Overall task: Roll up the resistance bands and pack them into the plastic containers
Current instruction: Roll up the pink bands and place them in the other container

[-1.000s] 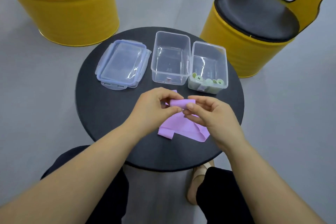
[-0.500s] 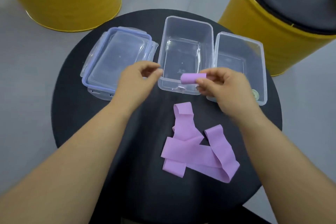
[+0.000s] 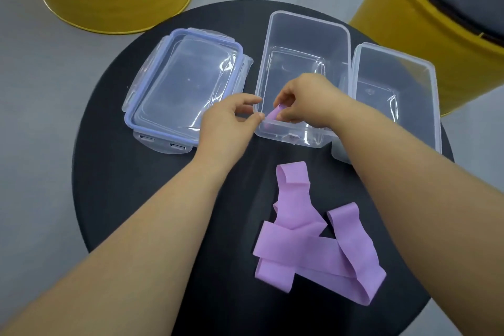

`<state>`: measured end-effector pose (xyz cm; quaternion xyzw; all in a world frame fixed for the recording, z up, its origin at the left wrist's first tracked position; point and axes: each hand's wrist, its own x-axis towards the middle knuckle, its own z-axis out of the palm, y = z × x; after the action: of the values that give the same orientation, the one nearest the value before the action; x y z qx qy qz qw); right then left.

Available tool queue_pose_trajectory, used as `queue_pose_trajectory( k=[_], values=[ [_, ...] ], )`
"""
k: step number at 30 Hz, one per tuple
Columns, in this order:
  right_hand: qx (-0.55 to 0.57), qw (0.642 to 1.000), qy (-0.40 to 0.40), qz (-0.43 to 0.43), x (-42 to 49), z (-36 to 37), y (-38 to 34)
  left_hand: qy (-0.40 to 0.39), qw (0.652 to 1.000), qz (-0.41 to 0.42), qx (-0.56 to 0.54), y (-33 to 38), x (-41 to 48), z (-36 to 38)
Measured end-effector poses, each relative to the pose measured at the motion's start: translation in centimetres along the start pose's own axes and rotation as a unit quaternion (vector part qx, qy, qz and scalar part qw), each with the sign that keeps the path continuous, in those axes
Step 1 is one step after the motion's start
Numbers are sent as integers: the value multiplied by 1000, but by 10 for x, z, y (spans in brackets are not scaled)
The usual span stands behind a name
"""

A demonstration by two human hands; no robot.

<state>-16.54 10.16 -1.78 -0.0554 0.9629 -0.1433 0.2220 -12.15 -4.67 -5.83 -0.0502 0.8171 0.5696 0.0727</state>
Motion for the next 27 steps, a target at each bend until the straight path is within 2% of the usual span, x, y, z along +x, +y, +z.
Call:
queue_pose_trajectory(
  k=[10,23,27],
  values=[
    [-77,996,-25,-33,13,1,-10,-8,1000,2,-5,-3,5,-1],
    [47,995,-79,-29,13,-2,0,-10,1000,2,21,-1,5,-2],
    [57,996,-64,-32,12,3,2,-10,1000,-2,20,-1,6,-1]
  ],
)
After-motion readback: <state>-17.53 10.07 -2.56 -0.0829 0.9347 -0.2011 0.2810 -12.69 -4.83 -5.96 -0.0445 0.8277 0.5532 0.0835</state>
